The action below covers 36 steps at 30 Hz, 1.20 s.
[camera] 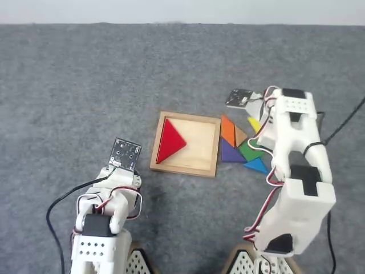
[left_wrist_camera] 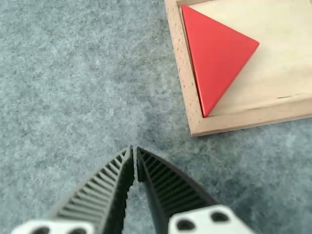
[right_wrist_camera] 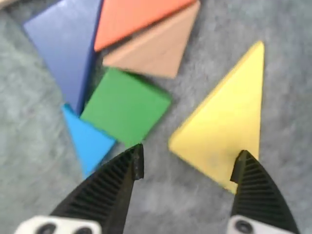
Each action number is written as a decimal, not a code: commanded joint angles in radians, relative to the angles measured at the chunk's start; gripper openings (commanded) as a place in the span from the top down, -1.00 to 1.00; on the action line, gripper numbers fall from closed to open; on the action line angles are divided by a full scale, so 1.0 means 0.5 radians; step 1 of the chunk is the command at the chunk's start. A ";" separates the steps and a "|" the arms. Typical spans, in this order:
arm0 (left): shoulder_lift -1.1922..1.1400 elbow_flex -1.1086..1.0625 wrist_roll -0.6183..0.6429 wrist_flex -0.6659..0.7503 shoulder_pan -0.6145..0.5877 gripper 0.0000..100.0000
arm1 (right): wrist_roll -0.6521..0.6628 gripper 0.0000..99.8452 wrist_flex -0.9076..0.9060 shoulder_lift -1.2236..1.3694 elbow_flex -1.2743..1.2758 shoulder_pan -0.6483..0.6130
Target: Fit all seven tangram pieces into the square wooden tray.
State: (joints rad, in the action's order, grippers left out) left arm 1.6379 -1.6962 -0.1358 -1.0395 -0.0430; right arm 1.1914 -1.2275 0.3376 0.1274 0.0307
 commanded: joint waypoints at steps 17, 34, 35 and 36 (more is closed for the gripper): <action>0.025 0.014 0.015 -0.009 -0.006 0.97 | -0.018 0.41 0.308 0.216 -0.126 0.097; 0.025 0.014 0.015 -0.009 -0.006 0.97 | -0.040 0.67 -0.106 0.302 -0.359 0.204; 0.025 0.014 0.015 -0.009 -0.006 0.97 | -0.077 0.67 -0.100 0.296 -0.365 0.207; 0.025 0.014 0.015 -0.009 -0.006 0.97 | -0.120 0.67 -0.106 0.287 -0.390 0.207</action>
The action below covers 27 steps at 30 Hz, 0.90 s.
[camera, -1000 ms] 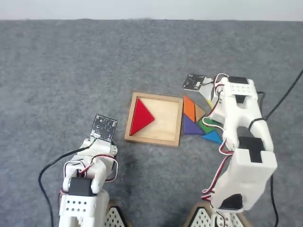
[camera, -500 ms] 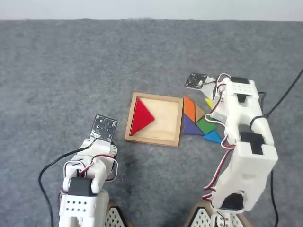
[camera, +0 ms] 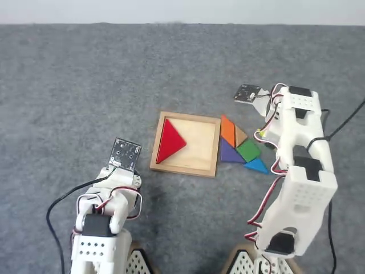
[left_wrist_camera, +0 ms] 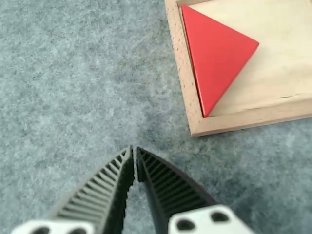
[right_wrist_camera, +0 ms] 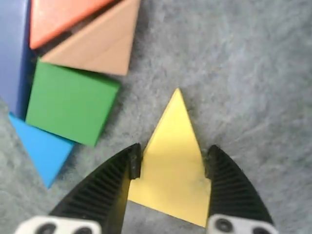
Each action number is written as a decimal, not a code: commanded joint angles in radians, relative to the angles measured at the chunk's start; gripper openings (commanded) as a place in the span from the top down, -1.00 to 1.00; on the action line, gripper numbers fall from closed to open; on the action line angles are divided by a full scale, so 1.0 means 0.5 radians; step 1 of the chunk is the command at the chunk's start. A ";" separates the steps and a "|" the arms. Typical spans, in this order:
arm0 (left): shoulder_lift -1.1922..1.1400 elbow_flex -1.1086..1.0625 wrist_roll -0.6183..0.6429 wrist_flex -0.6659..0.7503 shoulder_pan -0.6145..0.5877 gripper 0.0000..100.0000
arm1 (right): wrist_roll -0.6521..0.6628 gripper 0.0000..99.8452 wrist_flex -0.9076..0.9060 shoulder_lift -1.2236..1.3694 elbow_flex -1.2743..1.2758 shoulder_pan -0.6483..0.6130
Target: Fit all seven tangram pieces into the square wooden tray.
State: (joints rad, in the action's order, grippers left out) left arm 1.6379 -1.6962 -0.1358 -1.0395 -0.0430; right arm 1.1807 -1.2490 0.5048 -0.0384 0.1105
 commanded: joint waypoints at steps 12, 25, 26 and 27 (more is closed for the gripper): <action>0.025 0.014 0.015 -0.009 -0.006 0.97 | 0.166 0.38 -0.477 -0.925 0.206 0.054; 0.025 0.014 0.015 -0.009 -0.006 0.97 | -0.264 0.38 -0.032 -1.174 1.003 0.302; 0.025 0.014 0.015 -0.009 -0.006 0.97 | -0.270 0.38 -0.026 -1.174 1.003 0.284; 0.025 0.014 0.015 -0.009 -0.006 0.97 | -0.282 0.38 -0.005 -1.174 1.007 0.269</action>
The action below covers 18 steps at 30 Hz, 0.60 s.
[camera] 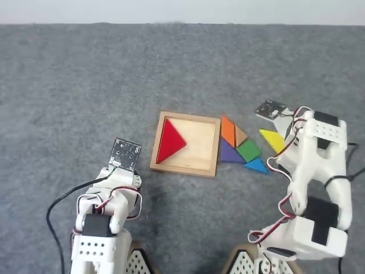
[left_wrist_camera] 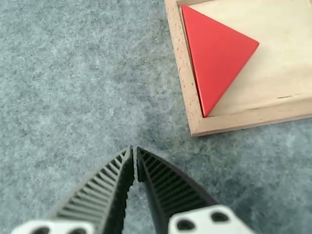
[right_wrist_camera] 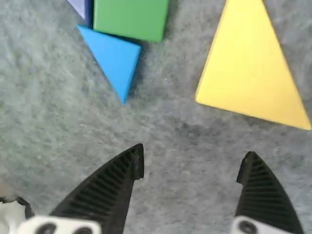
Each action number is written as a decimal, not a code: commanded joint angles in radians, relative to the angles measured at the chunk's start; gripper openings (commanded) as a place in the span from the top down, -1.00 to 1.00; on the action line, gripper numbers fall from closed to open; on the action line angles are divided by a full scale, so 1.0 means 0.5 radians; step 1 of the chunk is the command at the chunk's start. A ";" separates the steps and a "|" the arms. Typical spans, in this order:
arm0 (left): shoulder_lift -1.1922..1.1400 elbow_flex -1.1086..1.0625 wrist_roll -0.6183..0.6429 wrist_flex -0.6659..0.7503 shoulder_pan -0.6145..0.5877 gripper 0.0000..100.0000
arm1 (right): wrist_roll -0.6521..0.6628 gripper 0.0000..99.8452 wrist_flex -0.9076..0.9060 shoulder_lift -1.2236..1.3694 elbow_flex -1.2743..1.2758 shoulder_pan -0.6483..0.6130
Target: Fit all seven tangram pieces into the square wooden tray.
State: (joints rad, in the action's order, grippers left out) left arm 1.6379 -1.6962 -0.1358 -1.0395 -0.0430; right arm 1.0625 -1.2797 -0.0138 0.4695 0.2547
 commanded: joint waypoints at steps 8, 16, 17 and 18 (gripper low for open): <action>0.025 0.014 0.015 -0.009 -0.006 0.97 | -0.203 0.38 0.192 0.094 0.000 -0.152; 0.025 0.014 0.015 -0.009 -0.006 0.97 | -0.206 0.38 0.428 0.373 -0.012 -0.431; 0.025 0.014 0.015 -0.009 -0.006 0.97 | -0.206 0.38 0.443 0.367 -0.012 -0.465; 0.025 0.014 0.015 -0.009 -0.006 0.97 | -0.206 0.38 0.450 0.354 -0.015 -0.505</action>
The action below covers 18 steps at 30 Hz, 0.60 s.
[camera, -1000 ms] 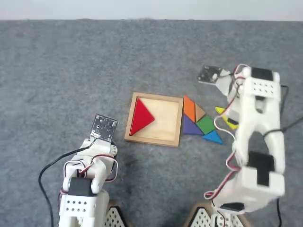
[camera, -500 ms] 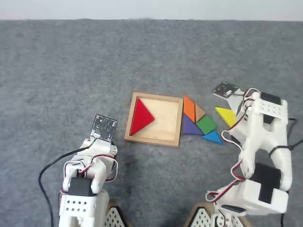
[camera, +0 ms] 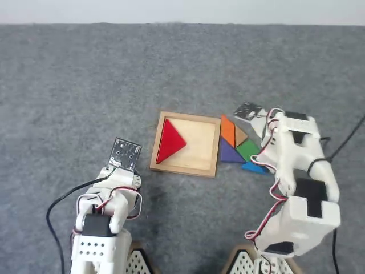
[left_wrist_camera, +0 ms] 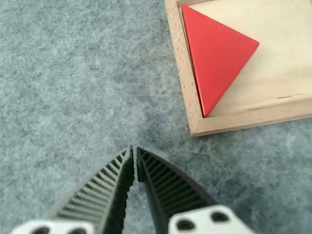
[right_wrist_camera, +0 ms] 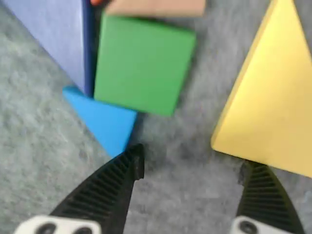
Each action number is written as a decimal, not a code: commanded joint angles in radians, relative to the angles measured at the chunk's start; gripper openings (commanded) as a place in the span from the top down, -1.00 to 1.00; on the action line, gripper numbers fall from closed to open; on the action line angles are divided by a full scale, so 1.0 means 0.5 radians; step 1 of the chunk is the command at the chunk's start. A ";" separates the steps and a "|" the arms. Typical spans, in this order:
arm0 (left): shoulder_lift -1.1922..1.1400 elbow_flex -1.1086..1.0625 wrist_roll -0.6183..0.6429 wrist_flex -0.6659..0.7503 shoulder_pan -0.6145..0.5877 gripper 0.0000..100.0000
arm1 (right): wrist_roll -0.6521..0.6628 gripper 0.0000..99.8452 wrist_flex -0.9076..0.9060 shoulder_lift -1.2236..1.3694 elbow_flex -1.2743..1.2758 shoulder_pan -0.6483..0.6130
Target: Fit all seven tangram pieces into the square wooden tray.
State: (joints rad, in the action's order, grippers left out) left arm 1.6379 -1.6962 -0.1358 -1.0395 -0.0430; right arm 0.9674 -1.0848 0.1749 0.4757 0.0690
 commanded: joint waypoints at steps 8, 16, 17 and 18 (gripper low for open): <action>0.025 0.014 0.015 -0.009 -0.006 0.97 | -0.021 0.37 0.063 -0.133 -0.153 -0.318; 0.025 0.014 0.015 -0.009 -0.006 0.97 | 0.365 0.37 -0.078 -0.489 -0.172 -0.222; 0.025 0.014 0.015 -0.009 -0.006 0.97 | 0.390 0.37 -0.081 -0.526 -0.175 -0.210; 0.025 0.014 0.015 -0.009 -0.006 0.97 | 0.411 0.37 -0.078 -0.554 -0.178 -0.195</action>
State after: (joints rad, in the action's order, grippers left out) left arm 1.6379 -1.6962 -0.1358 -1.0395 -0.0430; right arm 1.1208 -1.1047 -0.0031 0.4480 -0.0614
